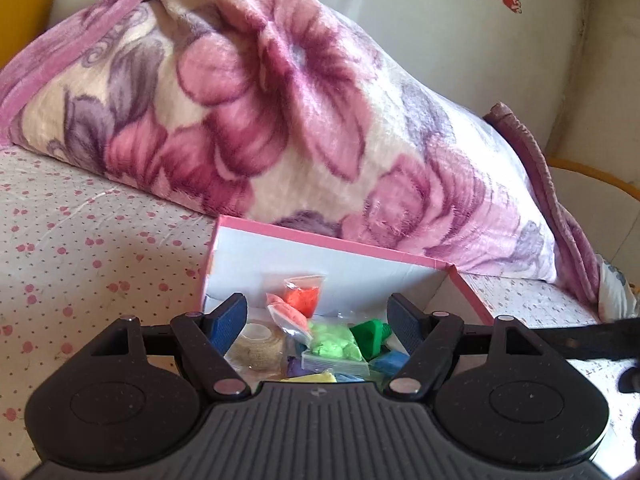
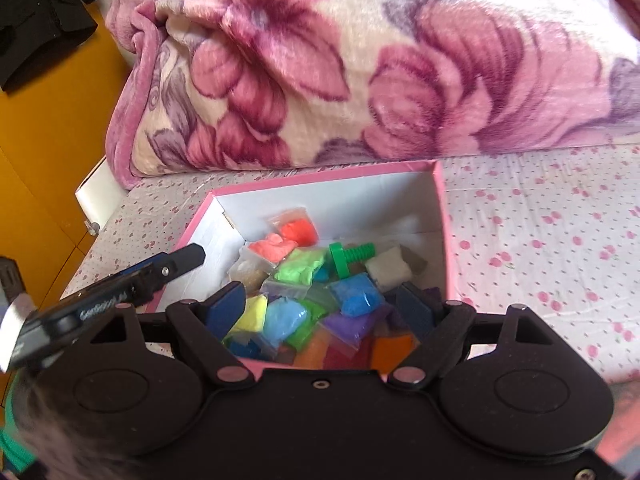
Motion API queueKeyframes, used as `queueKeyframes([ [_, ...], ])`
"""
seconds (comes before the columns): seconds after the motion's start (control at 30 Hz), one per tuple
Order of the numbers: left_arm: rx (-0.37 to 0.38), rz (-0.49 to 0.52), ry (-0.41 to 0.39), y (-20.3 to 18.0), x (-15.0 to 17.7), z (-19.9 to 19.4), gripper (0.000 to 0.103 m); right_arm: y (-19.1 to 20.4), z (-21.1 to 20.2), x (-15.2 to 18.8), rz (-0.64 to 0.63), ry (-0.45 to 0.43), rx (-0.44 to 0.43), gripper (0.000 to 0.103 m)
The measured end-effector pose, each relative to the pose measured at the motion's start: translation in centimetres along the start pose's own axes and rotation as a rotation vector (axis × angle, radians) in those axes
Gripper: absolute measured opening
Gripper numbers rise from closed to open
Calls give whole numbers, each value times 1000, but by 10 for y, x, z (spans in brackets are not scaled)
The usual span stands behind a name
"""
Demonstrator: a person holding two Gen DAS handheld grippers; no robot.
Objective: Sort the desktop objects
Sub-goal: 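Move the right tool back toward the book and remaining clay bags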
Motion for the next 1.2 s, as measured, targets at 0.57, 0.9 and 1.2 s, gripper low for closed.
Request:
queueKeyframes([
  [0.57, -78, 19, 103, 2, 10, -5, 77, -45, -69, 41, 3, 8, 153, 83],
  [0.9, -72, 72, 134, -19, 13, -13, 77, -63, -94, 58, 27, 11, 199, 87],
  [1.2, -91, 162, 136, -54, 12, -51, 77, -96, -157, 53, 65, -58, 231, 87],
])
Point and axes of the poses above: each gripper's, at about its wrist camera, not at the fingertips, and z roughly the way its jaws point, y to its left, x to its underside, the point moved 10 cm from there along z, roughly the way its jaws point, and after that the axes turned 7 degrees about x, right-handed, at the moved point
